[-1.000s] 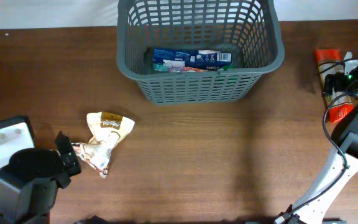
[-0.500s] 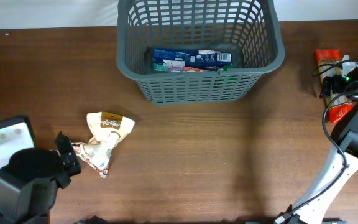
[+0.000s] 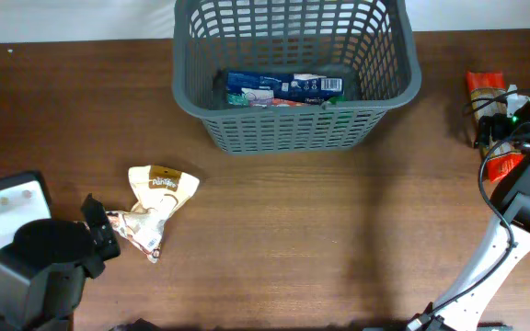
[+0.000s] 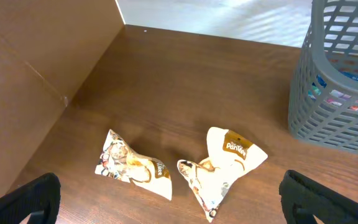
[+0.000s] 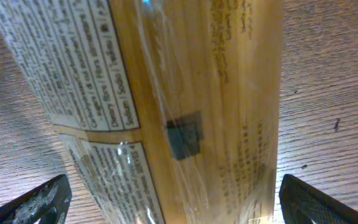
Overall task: Pack container
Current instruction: 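Lower the right gripper and close it around the orange-and-tan package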
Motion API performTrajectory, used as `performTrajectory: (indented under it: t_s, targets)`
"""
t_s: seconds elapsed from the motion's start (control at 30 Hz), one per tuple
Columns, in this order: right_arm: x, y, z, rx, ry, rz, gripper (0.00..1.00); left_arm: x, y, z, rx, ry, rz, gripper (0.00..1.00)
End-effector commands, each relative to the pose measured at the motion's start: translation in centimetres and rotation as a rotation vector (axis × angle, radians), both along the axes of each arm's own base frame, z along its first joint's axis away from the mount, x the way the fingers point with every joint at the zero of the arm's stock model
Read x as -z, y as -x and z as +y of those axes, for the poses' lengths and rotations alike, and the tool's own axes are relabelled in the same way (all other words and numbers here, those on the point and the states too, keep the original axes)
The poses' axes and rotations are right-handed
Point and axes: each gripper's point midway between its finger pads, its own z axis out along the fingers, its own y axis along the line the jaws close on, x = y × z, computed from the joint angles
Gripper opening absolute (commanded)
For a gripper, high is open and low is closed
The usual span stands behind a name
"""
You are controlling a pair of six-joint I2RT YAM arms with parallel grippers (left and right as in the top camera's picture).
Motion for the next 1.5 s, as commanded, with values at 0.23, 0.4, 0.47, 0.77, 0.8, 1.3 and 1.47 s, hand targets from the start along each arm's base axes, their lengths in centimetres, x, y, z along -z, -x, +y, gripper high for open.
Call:
performTrajectory:
  t_s: [0.23,0.4,0.47,0.77,0.8,1.3,1.47]
  targets:
    - [1.1,0.4,-0.3,0.016,-0.001,0.018,0.99,0.0,-0.1,-0.1,0.004,0.004,0.000,0.99]
    - [1.2,0.5,-0.3,0.016,-0.001,0.018,0.99,0.0,-0.1,-0.1,0.004,0.004,0.000,0.99]
    - [1.2,0.3,-0.4,0.019,0.003,0.010,0.99,0.0,-0.1,-0.1,0.004,0.004,0.000,0.99]
    - [2.2,0.6,-0.2,0.020,-0.008,0.018,0.99,0.0,-0.1,-0.1,0.004,0.004,0.000,0.99]
    - [2.4,0.7,0.0,0.020,-0.012,0.024,0.99,0.0,-0.1,-0.1,0.004,0.004,0.000,0.99]
    - [3.3,1.3,0.3,0.020,-0.021,0.043,0.61,0.0,-0.1,-0.1,0.004,0.003,0.000,0.99]
    - [3.3,1.3,0.3,0.018,-0.022,0.044,0.36,0.0,-0.1,-0.1,0.004,0.003,0.000,0.99]
